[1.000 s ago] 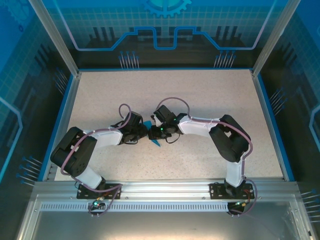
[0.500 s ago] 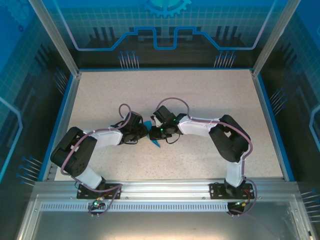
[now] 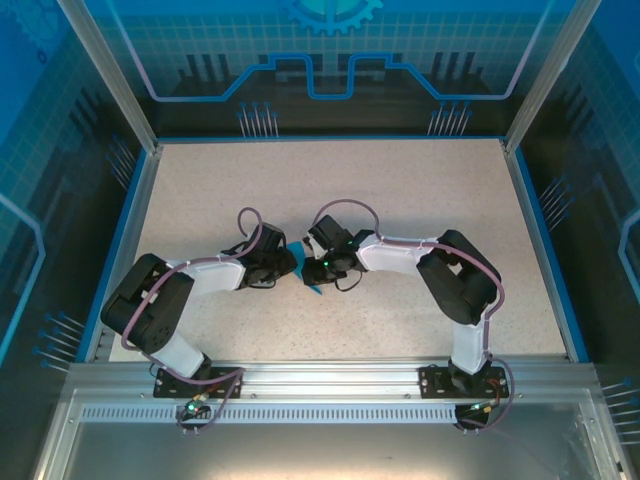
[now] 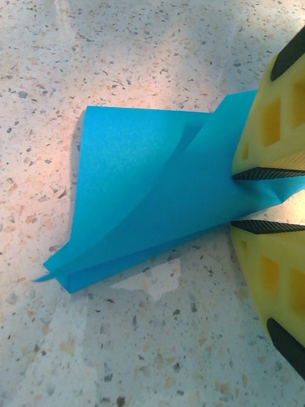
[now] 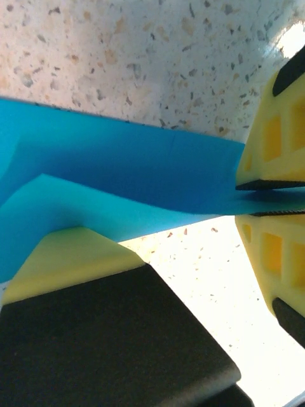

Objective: Fold a paper plane with a square sheet of paper (pick it up from the middle)

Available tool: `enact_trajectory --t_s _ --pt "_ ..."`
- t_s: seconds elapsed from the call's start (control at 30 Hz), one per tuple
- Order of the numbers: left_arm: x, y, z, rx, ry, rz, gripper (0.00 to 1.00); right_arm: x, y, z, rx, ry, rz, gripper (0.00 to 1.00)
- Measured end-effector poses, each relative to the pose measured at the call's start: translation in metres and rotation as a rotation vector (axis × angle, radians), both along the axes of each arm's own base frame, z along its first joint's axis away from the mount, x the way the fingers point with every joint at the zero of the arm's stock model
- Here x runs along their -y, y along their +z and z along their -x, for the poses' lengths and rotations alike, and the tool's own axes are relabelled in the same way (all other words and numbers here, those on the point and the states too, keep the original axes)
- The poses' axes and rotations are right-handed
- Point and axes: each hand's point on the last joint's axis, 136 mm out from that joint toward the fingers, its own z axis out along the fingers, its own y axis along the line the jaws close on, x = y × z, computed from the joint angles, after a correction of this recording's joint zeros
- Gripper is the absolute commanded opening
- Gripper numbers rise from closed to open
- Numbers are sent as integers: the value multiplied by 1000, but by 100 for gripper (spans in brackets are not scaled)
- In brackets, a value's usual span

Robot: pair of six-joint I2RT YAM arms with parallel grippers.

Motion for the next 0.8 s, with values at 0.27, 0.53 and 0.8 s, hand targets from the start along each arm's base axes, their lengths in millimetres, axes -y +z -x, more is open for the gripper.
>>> enact_trajectory --t_s 0.27,0.53,0.8 --pt "0 0 0 -4 0 -2 28 -3 -5 10 -13 53 -38 13" --pt "0 1 1 -7 0 -4 29 -3 -8 16 -14 91 -51 9" --pt "1 29 -2 54 -5 35 36 -2 -9 16 1 110 -47 8"
